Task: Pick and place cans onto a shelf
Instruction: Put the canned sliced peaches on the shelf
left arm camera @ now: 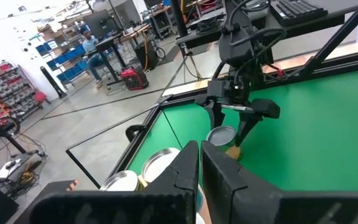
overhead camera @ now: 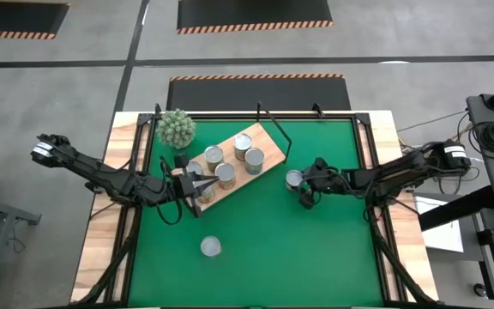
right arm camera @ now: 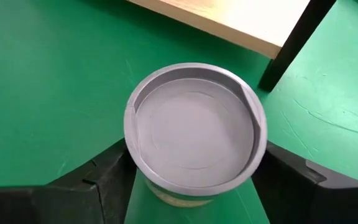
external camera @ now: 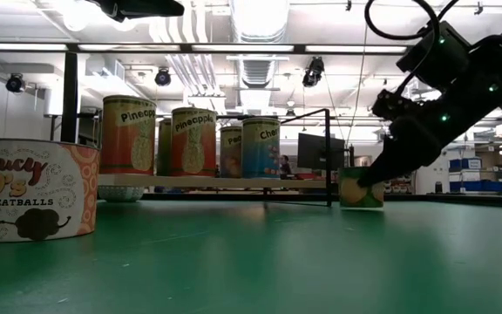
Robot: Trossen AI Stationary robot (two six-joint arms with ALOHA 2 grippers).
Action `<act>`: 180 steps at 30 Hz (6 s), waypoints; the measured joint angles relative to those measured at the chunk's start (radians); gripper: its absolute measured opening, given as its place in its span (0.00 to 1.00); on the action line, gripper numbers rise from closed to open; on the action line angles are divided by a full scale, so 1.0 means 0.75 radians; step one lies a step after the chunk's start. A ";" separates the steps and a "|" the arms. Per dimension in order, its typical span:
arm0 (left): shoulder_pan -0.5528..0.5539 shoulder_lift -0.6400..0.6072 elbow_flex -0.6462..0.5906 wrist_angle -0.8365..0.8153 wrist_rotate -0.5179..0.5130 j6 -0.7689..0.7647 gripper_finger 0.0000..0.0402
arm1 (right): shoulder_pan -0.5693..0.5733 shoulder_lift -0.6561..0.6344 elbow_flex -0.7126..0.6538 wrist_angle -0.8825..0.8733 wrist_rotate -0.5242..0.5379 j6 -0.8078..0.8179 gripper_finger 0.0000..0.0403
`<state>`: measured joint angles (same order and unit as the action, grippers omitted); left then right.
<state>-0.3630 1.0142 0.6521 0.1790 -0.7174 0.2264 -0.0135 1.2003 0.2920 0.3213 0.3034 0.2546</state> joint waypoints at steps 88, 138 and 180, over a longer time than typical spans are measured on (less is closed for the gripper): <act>0.000 0.000 0.000 -0.008 -0.007 0.001 0.00 | -0.187 0.375 0.605 -0.210 0.155 -0.146 0.81; 0.000 0.000 0.000 -0.003 -0.007 0.001 0.00 | -0.133 0.002 0.920 -0.864 0.042 -0.263 0.81; 0.000 -0.001 0.000 -0.004 -0.007 0.006 0.00 | -0.321 0.528 1.435 -1.558 -0.445 -1.044 0.03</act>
<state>-0.3630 1.0138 0.6521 0.1761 -0.7227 0.2310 -0.2543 1.5966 1.3682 -0.8472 -0.0306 -0.5286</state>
